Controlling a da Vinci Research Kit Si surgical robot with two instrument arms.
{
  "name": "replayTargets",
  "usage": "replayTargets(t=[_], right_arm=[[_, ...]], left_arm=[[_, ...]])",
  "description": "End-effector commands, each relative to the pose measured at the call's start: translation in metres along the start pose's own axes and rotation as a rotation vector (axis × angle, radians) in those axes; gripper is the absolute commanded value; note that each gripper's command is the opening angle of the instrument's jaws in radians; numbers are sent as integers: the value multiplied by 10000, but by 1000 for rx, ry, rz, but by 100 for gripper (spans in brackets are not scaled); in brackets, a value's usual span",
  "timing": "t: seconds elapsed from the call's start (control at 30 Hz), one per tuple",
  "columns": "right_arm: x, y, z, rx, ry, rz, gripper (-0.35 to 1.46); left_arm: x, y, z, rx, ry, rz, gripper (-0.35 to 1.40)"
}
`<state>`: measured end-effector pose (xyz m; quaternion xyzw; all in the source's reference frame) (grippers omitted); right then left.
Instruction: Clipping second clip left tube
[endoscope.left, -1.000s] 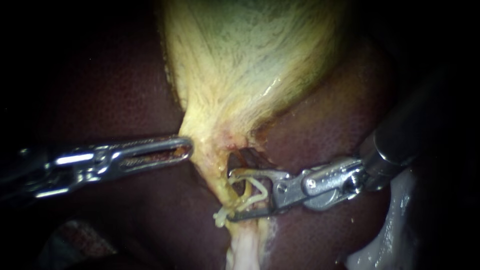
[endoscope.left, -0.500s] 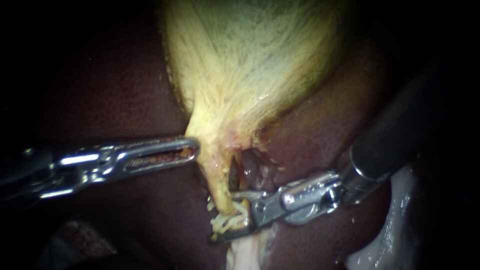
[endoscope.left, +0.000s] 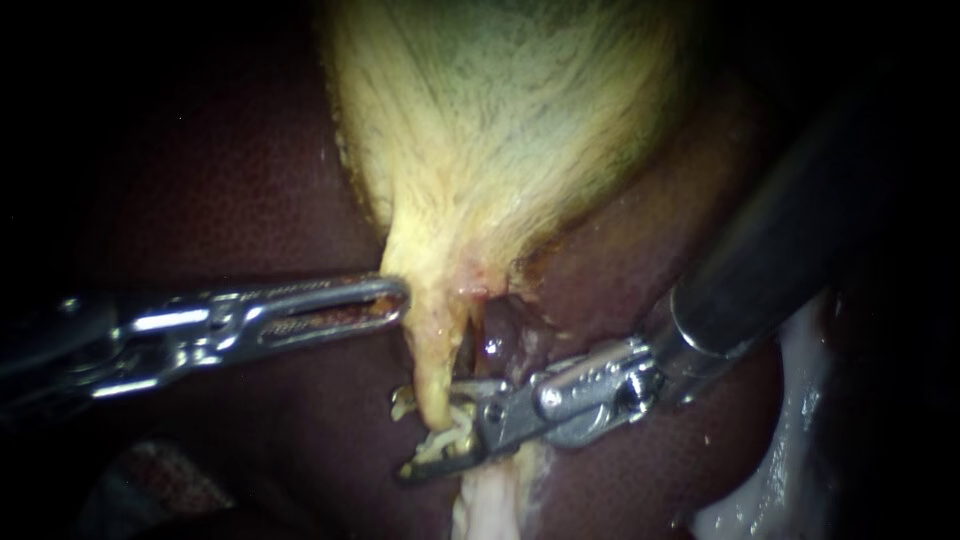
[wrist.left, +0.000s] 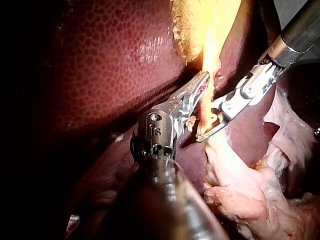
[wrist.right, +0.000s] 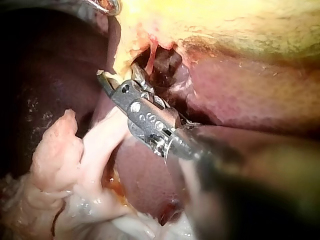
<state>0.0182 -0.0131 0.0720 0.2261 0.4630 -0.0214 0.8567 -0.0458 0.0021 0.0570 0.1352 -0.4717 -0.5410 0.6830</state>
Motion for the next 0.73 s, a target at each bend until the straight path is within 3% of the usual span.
replayTargets(t=[0.03, 0.3, 0.73], right_arm=[[1, 1, -5, -1, -10, 28, -35], [-1, 2, -10, 1, -36, 59, -35], [-2, 1, -11, 1, -36, 76, -35]], left_arm=[[0, 0, 0, 1, 0, 0, -35], [1, 3, 2, 2, 1, 0, -35], [1, 4, 4, 2, 0, 1, -35]])
